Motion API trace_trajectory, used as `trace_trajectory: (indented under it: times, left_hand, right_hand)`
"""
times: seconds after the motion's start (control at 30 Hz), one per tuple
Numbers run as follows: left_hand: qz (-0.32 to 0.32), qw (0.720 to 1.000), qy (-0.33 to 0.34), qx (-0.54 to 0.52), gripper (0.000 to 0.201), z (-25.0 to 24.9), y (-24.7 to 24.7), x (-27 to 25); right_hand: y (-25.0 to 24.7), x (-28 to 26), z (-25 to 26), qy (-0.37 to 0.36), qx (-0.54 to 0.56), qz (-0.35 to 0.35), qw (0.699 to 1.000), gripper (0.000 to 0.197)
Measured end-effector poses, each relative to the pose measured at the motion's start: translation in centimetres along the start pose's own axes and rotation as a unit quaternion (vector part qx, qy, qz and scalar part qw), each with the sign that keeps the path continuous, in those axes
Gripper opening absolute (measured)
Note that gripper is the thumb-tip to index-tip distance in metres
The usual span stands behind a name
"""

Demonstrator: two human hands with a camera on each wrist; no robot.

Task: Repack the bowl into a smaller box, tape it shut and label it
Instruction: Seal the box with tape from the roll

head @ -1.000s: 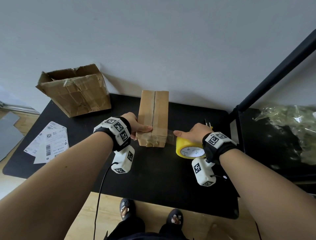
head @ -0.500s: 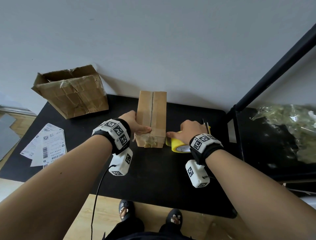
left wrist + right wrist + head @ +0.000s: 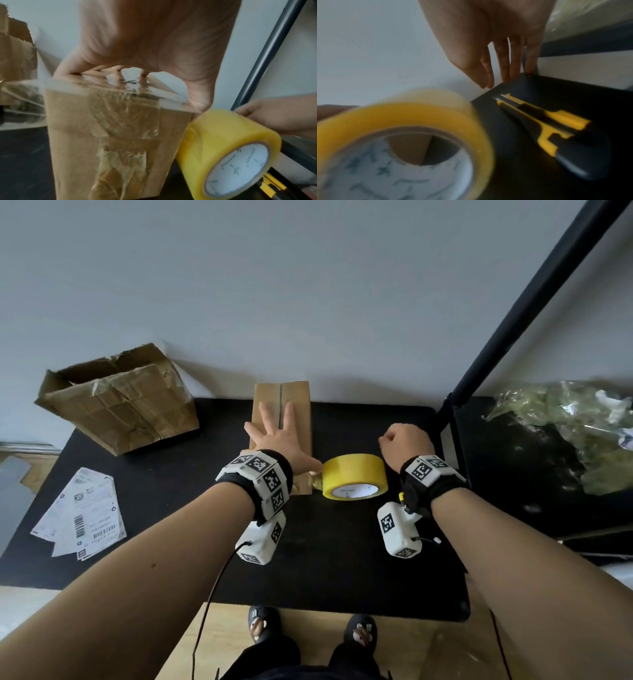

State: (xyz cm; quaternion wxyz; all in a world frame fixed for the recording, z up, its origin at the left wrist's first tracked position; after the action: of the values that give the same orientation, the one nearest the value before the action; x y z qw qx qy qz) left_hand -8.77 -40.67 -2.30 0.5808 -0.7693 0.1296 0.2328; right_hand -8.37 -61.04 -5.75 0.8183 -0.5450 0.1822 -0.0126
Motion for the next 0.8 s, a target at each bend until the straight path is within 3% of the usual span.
trace_trajectory:
  times: [0.17,0.43,0.6,0.7,0.8]
  left_hand:
    - [-0.024,1.000,-0.006,0.004,0.119,0.0,0.3,0.4]
    - [-0.023,1.000,-0.013,0.010,0.117,-0.2,0.2,0.4]
    - [-0.002,1.000,-0.007,0.015,0.118,0.1,-0.4,0.3]
    - [0.007,1.000,-0.002,0.016,0.119,0.3,-0.6,0.3]
    - [0.008,1.000,0.000,0.024,0.117,0.3,-0.6,0.1]
  right_hand:
    - [1.0,0.5,-3.8,0.123,-0.007,0.059,0.991,0.048]
    - [2.1,0.7,-4.4,0.161,0.001,0.111,0.981,0.070]
    - [0.0,0.3,-4.2,0.146,0.040,0.132,0.980,0.035]
    - [-1.6,-0.1,-3.4,0.165,0.148,0.114,0.968,0.026]
    - [-2.8,-0.9,-1.5,0.156,0.279,0.126,0.939,0.014]
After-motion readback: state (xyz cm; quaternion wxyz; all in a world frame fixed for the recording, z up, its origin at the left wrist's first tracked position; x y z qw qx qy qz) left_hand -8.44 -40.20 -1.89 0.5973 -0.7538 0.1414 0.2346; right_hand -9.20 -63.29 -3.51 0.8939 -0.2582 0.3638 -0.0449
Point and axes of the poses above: each hand's wrist, its own x-axis towards the middle knuckle, its own y-axis out of the palm, z = x × y, the point moved 1 cm from there along x, towards the middle knuckle, and after that the axes turned 1 degree about y, right-handed, at the moved point
